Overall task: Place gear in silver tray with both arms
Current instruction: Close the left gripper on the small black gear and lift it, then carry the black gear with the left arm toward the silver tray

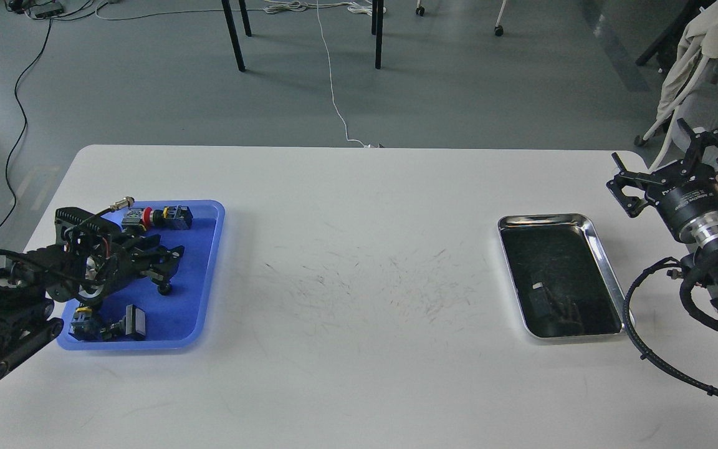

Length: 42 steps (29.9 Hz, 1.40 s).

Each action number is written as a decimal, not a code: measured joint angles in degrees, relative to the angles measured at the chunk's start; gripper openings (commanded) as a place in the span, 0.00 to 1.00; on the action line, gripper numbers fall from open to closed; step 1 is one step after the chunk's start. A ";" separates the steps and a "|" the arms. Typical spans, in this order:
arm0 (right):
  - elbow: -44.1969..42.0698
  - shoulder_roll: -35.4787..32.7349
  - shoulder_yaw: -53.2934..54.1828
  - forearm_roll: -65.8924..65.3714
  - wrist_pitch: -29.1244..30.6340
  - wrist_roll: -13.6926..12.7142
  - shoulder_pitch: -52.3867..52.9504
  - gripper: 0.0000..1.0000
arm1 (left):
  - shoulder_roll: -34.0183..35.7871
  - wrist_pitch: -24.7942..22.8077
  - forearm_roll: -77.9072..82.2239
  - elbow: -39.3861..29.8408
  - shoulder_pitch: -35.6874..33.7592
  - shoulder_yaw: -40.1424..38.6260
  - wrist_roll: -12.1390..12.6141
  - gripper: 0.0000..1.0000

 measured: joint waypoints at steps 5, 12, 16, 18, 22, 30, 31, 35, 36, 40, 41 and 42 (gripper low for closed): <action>0.00 0.00 0.00 0.00 0.00 0.00 -0.07 0.99 | 0.13 0.01 -0.05 0.04 0.09 0.65 -0.05 0.47; 0.00 -0.15 0.00 0.04 0.00 0.00 -0.09 0.99 | 0.18 -0.05 -0.23 0.07 0.01 1.52 -0.16 0.39; 0.00 -0.22 0.00 0.04 0.00 0.00 -0.07 0.99 | 0.17 -0.06 -0.25 0.65 -0.02 1.61 -0.33 0.31; -0.01 -0.23 0.01 0.04 0.00 0.00 -0.03 0.99 | 0.14 -0.06 -0.25 1.33 -0.06 1.63 -0.37 0.25; -0.18 -0.25 0.08 0.04 -0.07 0.00 0.00 0.99 | 0.09 -0.07 -0.32 1.72 0.02 1.62 -0.51 0.15; -0.26 -0.26 0.09 0.04 -0.09 0.00 0.02 0.99 | 0.08 -0.10 -0.36 1.84 -0.01 1.59 -0.59 0.13; -0.26 -0.26 0.09 0.04 -0.09 0.00 0.02 0.99 | 0.08 -0.14 -0.38 1.83 -0.04 1.59 -0.59 0.13; -0.21 -0.26 0.09 0.04 -0.09 0.00 0.05 0.99 | 0.24 -0.58 -0.42 1.10 -0.83 1.57 -0.58 0.13; -0.19 -0.26 0.09 0.04 -0.09 0.00 0.06 0.99 | 0.30 -0.68 -0.43 0.96 -1.47 1.58 -0.62 0.13; -0.15 -0.26 0.09 0.04 -0.09 0.00 0.06 0.99 | 1.00 -2.31 -1.39 0.46 -5.43 1.54 -0.61 0.13; -0.16 -0.26 0.09 0.04 -0.12 0.00 0.05 0.99 | 1.41 -2.87 -1.67 -0.06 -6.21 1.52 -0.62 0.13; -0.17 -0.26 0.09 0.04 -0.14 0.00 0.03 0.99 | 2.04 -3.56 -1.92 -1.00 -7.09 1.48 -0.60 0.13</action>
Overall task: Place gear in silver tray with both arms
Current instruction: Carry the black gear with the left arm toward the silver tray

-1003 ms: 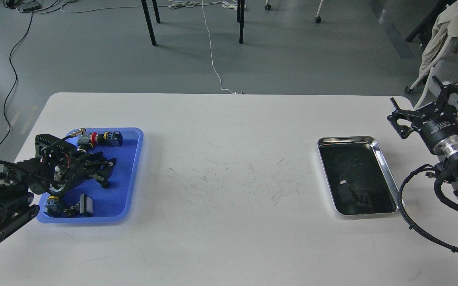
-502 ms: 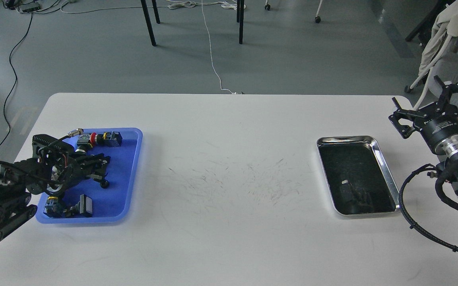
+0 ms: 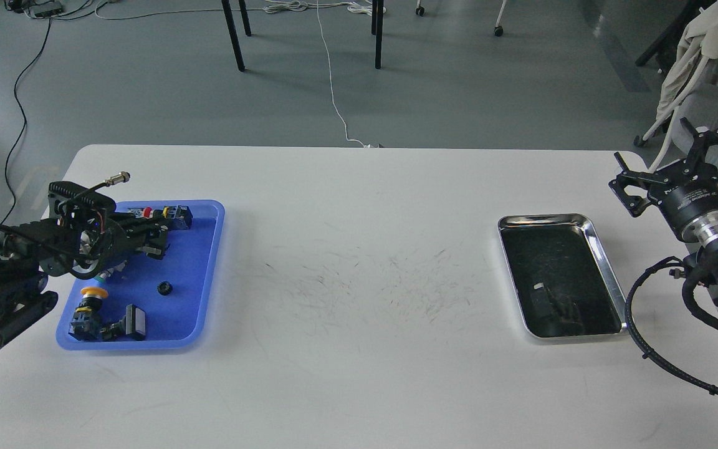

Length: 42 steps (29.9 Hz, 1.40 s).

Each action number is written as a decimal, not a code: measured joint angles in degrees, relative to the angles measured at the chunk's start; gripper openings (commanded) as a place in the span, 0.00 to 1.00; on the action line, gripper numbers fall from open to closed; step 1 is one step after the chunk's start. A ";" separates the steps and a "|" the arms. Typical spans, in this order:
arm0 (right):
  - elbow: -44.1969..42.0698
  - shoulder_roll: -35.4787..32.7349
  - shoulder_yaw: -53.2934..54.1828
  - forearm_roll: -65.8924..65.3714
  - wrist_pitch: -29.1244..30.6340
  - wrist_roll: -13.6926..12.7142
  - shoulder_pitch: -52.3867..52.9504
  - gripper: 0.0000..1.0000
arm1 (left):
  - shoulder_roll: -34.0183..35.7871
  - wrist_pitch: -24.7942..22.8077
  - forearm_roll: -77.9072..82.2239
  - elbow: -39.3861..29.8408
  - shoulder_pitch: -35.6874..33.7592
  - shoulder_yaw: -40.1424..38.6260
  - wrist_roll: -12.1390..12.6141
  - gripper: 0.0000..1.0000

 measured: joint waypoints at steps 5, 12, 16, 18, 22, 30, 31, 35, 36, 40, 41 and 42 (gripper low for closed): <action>-0.02 -0.07 0.01 0.01 -0.02 0.00 -0.02 0.99 | 4.29 -5.67 -0.99 -10.50 -4.51 -0.55 0.54 0.13; 0.14 -0.12 0.10 0.01 -0.04 0.00 -0.38 0.99 | 6.16 -13.07 -13.43 -27.21 -9.95 -1.09 4.41 0.13; 0.24 -0.60 0.31 0.01 -0.04 0.00 -0.70 0.99 | 0.60 -14.11 -24.61 -30.88 -11.80 -1.62 9.50 0.13; 0.18 -0.76 0.31 0.01 -0.04 0.00 -0.73 0.99 | -3.74 -13.88 -30.43 -31.12 -12.53 -1.78 11.99 0.13; 0.02 -0.86 0.19 0.01 -0.05 0.00 -0.75 0.99 | -13.41 -12.01 -38.78 -30.78 -12.90 -1.87 16.27 0.13; -0.41 -0.88 0.04 0.01 -0.12 -0.09 -0.76 0.99 | -31.28 -7.96 -41.74 -23.79 -8.86 -1.72 19.48 0.13; -0.44 -0.88 0.02 0.01 -0.12 -0.09 -0.76 0.99 | -32.84 -7.74 -41.76 -22.62 -8.40 -1.73 19.53 0.13; -0.62 -0.88 -0.09 0.01 -0.12 -0.09 -0.82 0.99 | -38.00 -6.80 -41.85 -15.76 -7.47 -1.75 19.35 0.13; -0.65 -0.88 -0.13 0.01 -0.12 -0.09 -0.82 0.99 | -38.35 -6.57 -41.86 -13.70 -7.37 -1.79 19.28 0.13; -0.69 -0.88 -0.71 -0.07 -0.12 -0.09 -0.82 0.99 | -38.74 -5.91 -41.90 -7.77 -7.01 -1.66 19.16 0.13; -0.71 -0.88 -0.79 -0.08 -0.12 -0.09 -0.82 0.99 | -38.77 -5.58 -41.90 -6.56 -6.68 -1.48 19.31 0.13; -0.75 -0.88 -0.83 -0.08 -0.12 -0.09 -0.82 0.99 | -38.78 -5.12 -41.88 -5.33 -6.31 -1.26 19.47 0.13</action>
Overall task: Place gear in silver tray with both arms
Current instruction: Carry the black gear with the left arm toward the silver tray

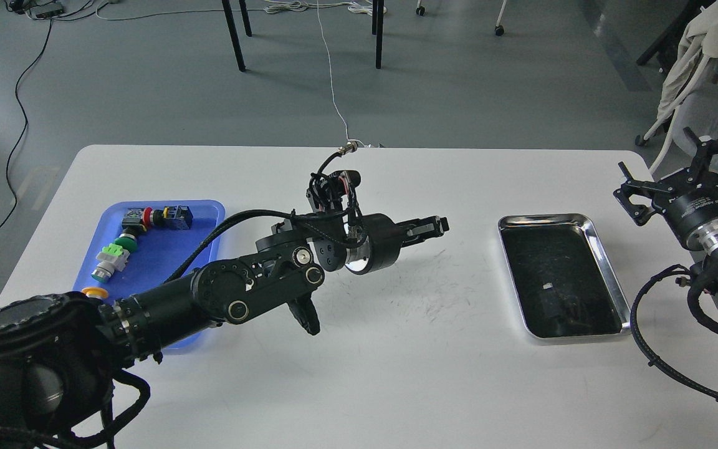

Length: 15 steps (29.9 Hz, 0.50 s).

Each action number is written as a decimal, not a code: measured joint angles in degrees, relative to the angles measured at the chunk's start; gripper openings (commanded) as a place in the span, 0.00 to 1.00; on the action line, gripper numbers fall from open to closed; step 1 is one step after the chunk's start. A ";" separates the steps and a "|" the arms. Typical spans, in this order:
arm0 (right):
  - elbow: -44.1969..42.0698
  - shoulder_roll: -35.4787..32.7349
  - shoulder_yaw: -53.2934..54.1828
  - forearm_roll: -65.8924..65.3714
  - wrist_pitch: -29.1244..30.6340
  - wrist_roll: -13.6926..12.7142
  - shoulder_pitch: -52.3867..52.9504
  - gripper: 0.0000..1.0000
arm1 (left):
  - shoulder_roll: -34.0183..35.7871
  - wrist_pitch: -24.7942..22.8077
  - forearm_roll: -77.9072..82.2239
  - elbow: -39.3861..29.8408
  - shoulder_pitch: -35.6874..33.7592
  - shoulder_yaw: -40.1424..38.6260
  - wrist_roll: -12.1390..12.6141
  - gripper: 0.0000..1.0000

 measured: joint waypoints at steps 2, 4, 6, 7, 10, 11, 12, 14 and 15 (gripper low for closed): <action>-0.18 0.00 -0.03 0.00 0.00 0.00 0.00 0.99 | 0.00 0.89 0.02 1.36 0.50 0.16 0.14 0.13; -0.38 -0.03 -0.04 0.00 0.00 0.00 0.00 0.99 | -0.02 1.24 0.05 1.77 1.57 0.58 0.20 0.13; -0.51 -0.04 -0.05 0.00 0.00 0.00 0.00 0.99 | -0.03 1.31 0.10 1.84 2.95 0.93 0.21 0.14; -0.54 -0.04 -0.05 0.00 0.00 0.00 0.00 0.99 | -0.03 1.33 0.11 1.84 3.47 1.05 0.21 0.14; -0.57 -0.04 -0.12 0.00 0.00 0.00 0.00 0.99 | -0.03 1.33 0.21 1.83 4.27 1.26 0.22 0.14; -0.57 -0.04 -0.14 0.00 0.00 0.00 0.00 0.99 | -0.03 1.33 0.22 1.82 4.49 1.31 0.22 0.15; -0.57 -0.03 -0.14 0.00 0.00 0.00 0.00 0.99 | -0.02 1.33 0.22 1.81 4.69 1.34 0.22 0.15; -0.57 0.00 -0.16 0.00 0.00 0.00 0.00 0.99 | -0.02 1.24 0.24 1.79 4.85 1.42 0.21 0.15; -0.57 0.00 -0.19 0.00 0.00 0.00 0.00 0.99 | -0.02 1.16 0.27 1.74 4.93 1.51 0.21 0.16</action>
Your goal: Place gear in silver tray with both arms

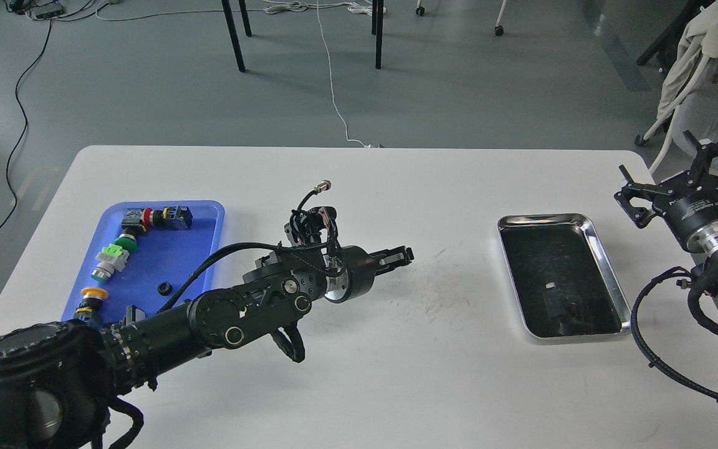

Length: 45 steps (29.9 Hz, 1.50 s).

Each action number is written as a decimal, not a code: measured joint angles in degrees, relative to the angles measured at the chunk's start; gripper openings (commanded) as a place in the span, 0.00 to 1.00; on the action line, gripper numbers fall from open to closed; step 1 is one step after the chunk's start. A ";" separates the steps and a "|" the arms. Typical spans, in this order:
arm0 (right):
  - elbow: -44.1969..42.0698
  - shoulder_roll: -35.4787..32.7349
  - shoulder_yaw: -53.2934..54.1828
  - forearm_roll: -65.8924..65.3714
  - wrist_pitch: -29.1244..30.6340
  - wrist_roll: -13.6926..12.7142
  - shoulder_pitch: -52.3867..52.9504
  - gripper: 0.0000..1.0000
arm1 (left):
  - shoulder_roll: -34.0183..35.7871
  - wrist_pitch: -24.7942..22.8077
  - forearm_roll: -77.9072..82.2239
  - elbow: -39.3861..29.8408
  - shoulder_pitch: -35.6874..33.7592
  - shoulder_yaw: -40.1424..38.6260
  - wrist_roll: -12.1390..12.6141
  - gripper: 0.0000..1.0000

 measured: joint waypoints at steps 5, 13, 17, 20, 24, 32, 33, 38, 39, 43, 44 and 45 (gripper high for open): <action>0.00 0.01 -0.04 0.00 0.00 0.00 0.00 0.99 | 0.00 -0.13 0.19 -0.44 0.78 1.51 -0.15 0.18; 0.00 0.01 -0.13 0.00 0.00 0.00 0.00 0.99 | 0.00 -0.07 0.23 -2.04 2.21 1.89 -0.30 0.38; 0.00 0.05 -0.13 0.00 0.00 0.03 0.00 0.99 | 0.00 -0.07 0.12 -3.32 2.25 1.89 -0.61 0.53; 0.00 0.13 -0.13 0.00 0.00 0.03 0.00 0.99 | 0.01 -0.19 -0.09 -4.58 2.34 1.89 -0.80 0.58; -0.29 0.26 -0.20 0.00 0.00 0.03 0.02 0.99 | 0.00 -0.07 -0.28 -5.54 2.38 1.89 -0.94 0.68; -0.35 0.27 -0.22 0.00 0.00 0.03 0.10 0.99 | 0.00 0.44 -4.53 -5.43 1.89 0.85 -0.82 0.89; -0.35 0.27 -0.23 0.00 0.00 0.03 0.11 0.99 | 0.00 0.44 -4.70 -5.42 1.81 0.24 -0.71 0.90; -0.29 0.08 -0.31 0.00 0.00 -0.12 0.55 0.99 | 0.00 0.40 -4.90 -5.53 1.40 -4.41 -0.16 0.94; -0.28 0.04 -0.34 0.00 0.00 -0.21 0.68 0.99 | 0.00 0.36 -4.93 -5.61 1.22 -5.50 -0.12 0.95; -0.14 -0.07 -1.34 0.00 0.00 -0.57 1.47 0.99 | 0.25 0.23 -5.50 -6.42 0.13 -10.67 -0.09 0.97; -0.06 -0.08 -2.03 0.00 0.00 -0.61 2.12 0.99 | 0.85 0.21 -5.92 -6.83 0.06 -11.79 -0.09 0.97; -0.04 -0.15 -2.80 0.00 -0.07 -0.64 2.84 0.99 | 2.07 0.21 -6.60 -7.45 0.03 -12.96 -0.08 0.97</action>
